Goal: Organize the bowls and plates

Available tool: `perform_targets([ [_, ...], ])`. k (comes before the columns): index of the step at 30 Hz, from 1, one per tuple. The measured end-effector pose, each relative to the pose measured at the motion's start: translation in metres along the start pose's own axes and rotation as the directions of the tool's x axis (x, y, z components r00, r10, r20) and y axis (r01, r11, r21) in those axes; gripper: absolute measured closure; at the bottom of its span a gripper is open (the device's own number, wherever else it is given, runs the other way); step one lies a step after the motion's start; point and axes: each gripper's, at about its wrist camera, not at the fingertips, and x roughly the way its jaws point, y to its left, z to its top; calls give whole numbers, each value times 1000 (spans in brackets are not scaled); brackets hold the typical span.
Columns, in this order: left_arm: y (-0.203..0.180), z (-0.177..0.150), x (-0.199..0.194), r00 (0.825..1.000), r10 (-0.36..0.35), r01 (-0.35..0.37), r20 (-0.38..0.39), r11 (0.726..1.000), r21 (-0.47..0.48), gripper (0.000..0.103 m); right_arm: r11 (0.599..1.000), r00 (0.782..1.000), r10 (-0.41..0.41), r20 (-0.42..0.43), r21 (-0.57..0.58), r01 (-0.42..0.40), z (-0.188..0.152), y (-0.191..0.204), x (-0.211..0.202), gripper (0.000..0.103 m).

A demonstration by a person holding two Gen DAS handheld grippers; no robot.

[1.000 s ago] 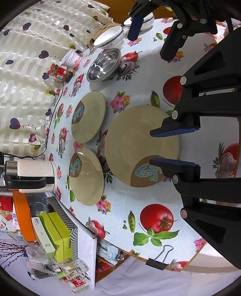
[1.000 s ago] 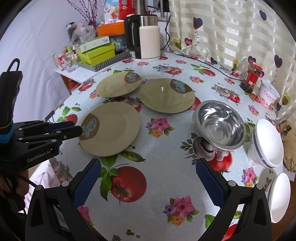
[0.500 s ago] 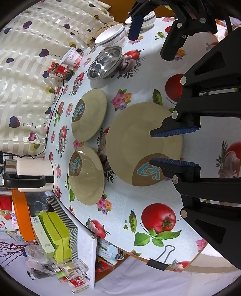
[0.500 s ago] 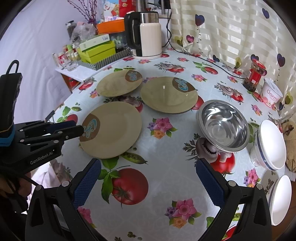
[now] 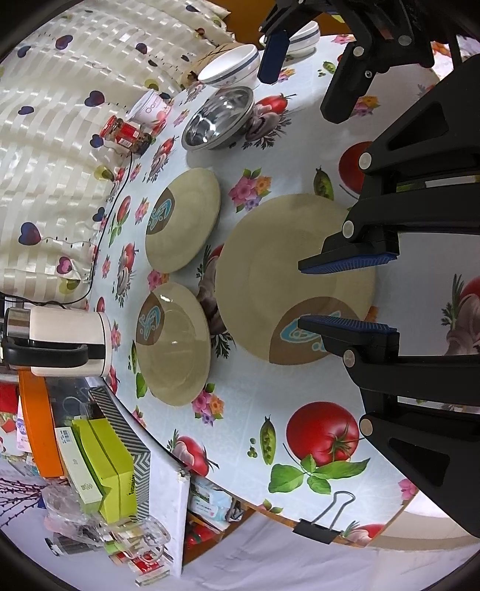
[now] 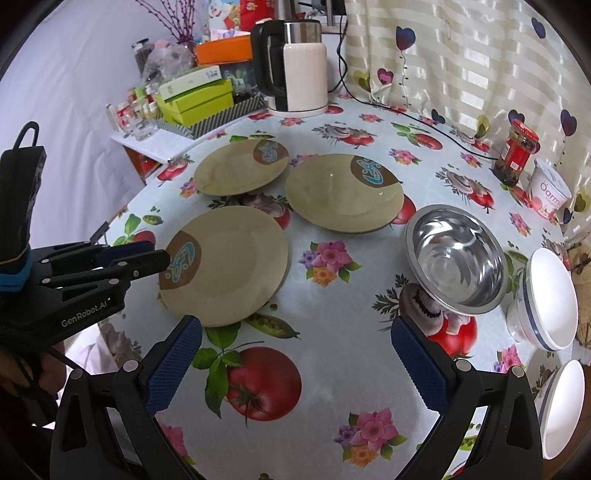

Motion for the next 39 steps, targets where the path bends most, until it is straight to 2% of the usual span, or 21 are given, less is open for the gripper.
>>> perform_targets([
  [12, 17, 12, 15, 1000, 21, -21, 3, 999, -28, 79, 1000, 1000, 19, -12, -10, -19, 24, 2, 18, 1],
  [16, 27, 20, 20, 999, 34, -34, 10, 999, -43, 79, 999, 999, 37, -25, -12, -37, 34, 3, 28, 16],
  [25, 56, 41, 31, 998, 64, -62, 24, 994, -87, 79, 996, 996, 82, -34, -25, -83, 67, 7, 51, 27],
  [32, 78, 60, 43, 997, 66, -61, 35, 991, -117, 79, 992, 991, 120, -50, -23, -121, 100, 10, 81, 46],
  [39, 96, 78, 63, 998, 49, -43, 30, 986, -163, 79, 991, 989, 133, -65, -18, -134, 132, 8, 111, 53],
])
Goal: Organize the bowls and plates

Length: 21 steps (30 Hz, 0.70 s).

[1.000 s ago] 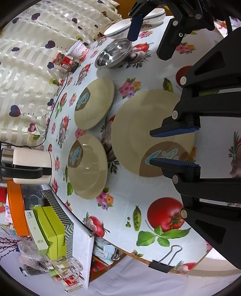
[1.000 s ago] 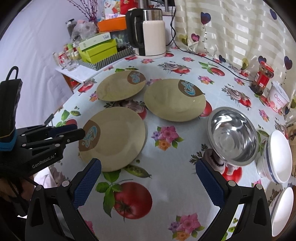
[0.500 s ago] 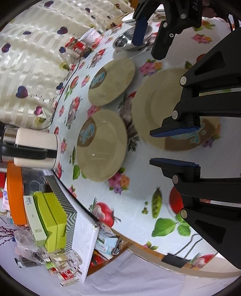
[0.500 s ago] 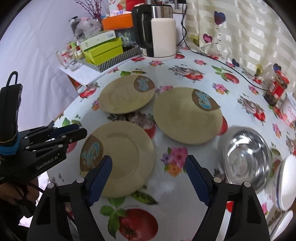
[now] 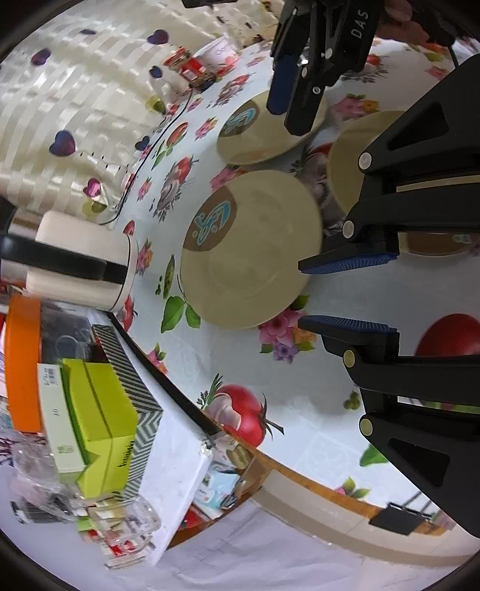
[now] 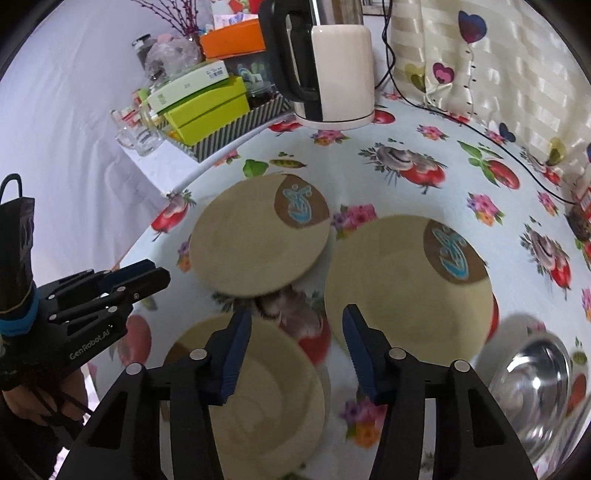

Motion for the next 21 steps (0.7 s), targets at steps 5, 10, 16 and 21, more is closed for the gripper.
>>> perform_targets([
  [5, 5, 9, 12, 1000, -12, 12, 4, 1000, -27, 79, 1000, 1000, 18, -20, 11, -18, 15, -6, 19, 61],
  [10, 12, 15, 22, 1000, -11, 11, -2, 998, -54, 79, 999, 999, 26, -28, 22, -25, 29, -9, 35, 61],
  [16, 18, 19, 31, 1000, -7, 7, -10, 997, -74, 79, 999, 999, 34, -32, 23, -34, 43, -12, 49, 61],
  [21, 19, 20, 37, 1000, -10, 9, -13, 996, -87, 79, 999, 999, 36, -39, 28, -35, 53, -15, 61, 61],
])
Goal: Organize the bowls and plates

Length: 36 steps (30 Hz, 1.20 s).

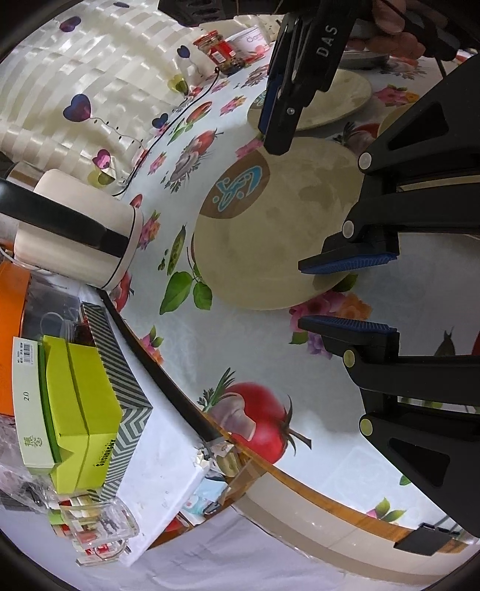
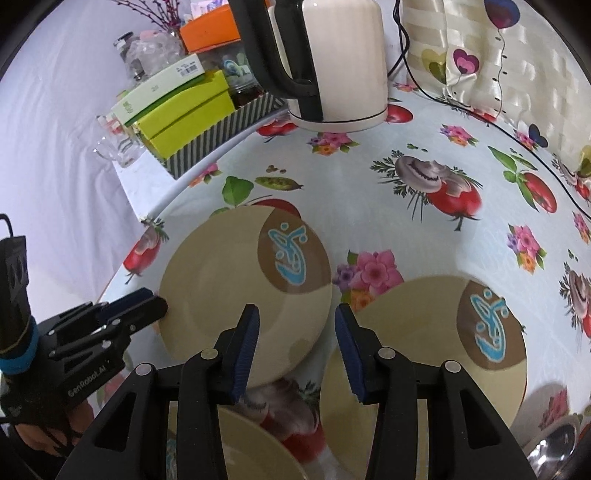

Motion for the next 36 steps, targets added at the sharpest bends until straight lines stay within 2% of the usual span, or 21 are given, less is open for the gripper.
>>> perform_targets([
  [7, -2, 3, 6, 1000, -2, 2, 0, 1000, -6, 79, 1000, 1000, 2, -22, 9, -2, 6, -5, 16, 61],
  [17, -4, 5, 10, 1000, -6, 6, 7, 1000, -7, 79, 1000, 999, 0, -42, 22, 1, 7, -8, 27, 76],
  [30, 1, 5, 13, 999, -45, 46, 9, 998, -52, 76, 999, 999, 0, -35, 33, 1, 9, -9, 27, 77],
  [36, 1, 5, 0, 998, -49, 51, 41, 997, -51, 76, 999, 1000, 11, -26, 40, -10, 10, -7, 23, 77],
])
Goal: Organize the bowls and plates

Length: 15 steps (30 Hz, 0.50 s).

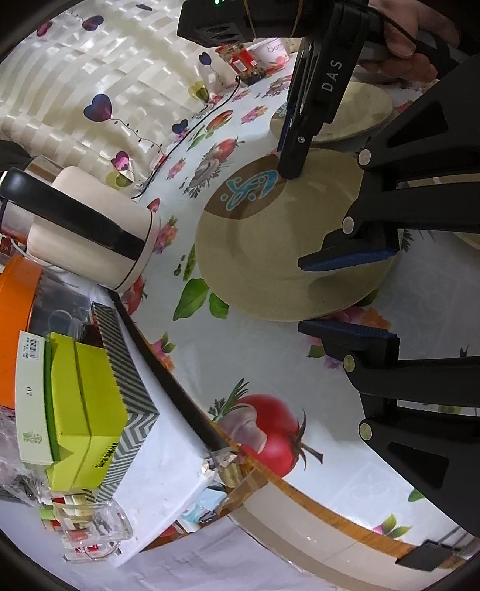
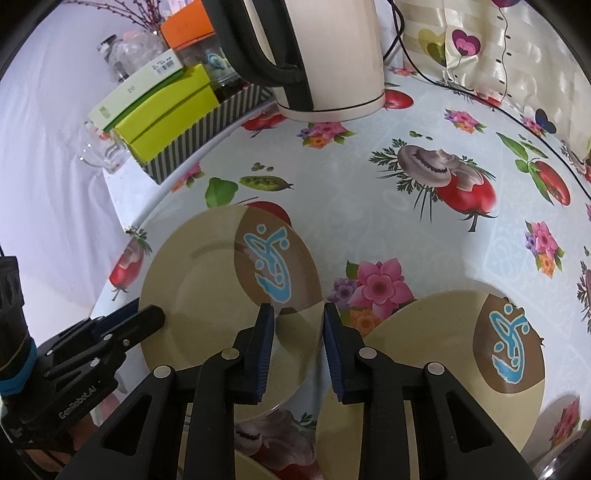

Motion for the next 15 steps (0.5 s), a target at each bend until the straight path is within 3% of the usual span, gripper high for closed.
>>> perform_targets([
  [15, -16, -3, -30, 1000, 2, -1, -2, 1000, 30, 76, 1000, 999, 8, 35, 7, -9, -3, 8, -34, 77],
])
